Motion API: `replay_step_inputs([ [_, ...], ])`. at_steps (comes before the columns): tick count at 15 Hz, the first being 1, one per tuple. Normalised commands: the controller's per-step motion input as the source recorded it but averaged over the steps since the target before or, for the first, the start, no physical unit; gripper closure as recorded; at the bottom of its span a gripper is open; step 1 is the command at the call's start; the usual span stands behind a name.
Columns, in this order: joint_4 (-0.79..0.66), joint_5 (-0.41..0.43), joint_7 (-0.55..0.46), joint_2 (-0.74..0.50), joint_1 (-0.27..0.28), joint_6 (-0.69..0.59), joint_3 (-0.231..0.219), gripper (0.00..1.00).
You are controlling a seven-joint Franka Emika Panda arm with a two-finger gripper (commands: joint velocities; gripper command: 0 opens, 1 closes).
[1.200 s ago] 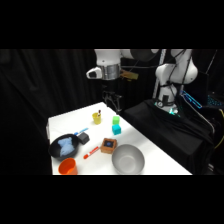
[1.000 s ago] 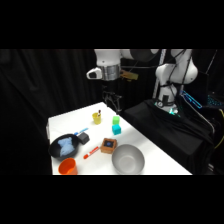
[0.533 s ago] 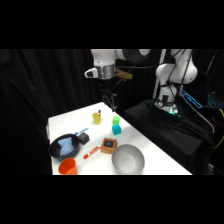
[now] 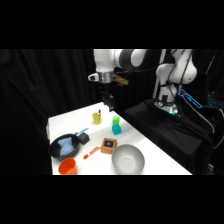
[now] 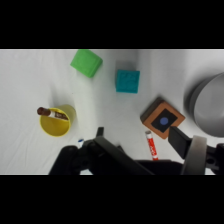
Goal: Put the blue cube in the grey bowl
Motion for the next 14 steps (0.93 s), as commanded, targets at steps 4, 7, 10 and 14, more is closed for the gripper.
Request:
replay_step_inputs([
  [4, -0.29, 0.150, -0.24, -0.07, -0.048, 0.42, -0.044, 0.00],
  [7, -0.18, 0.218, -0.26, 0.06, -0.031, 0.35, -0.033, 0.00],
  [10, -0.09, 0.212, -0.23, 0.16, -0.030, 0.33, -0.020, 0.00],
  [14, -0.02, 0.144, -0.17, 0.23, -0.042, 0.32, 0.000, 0.00],
])
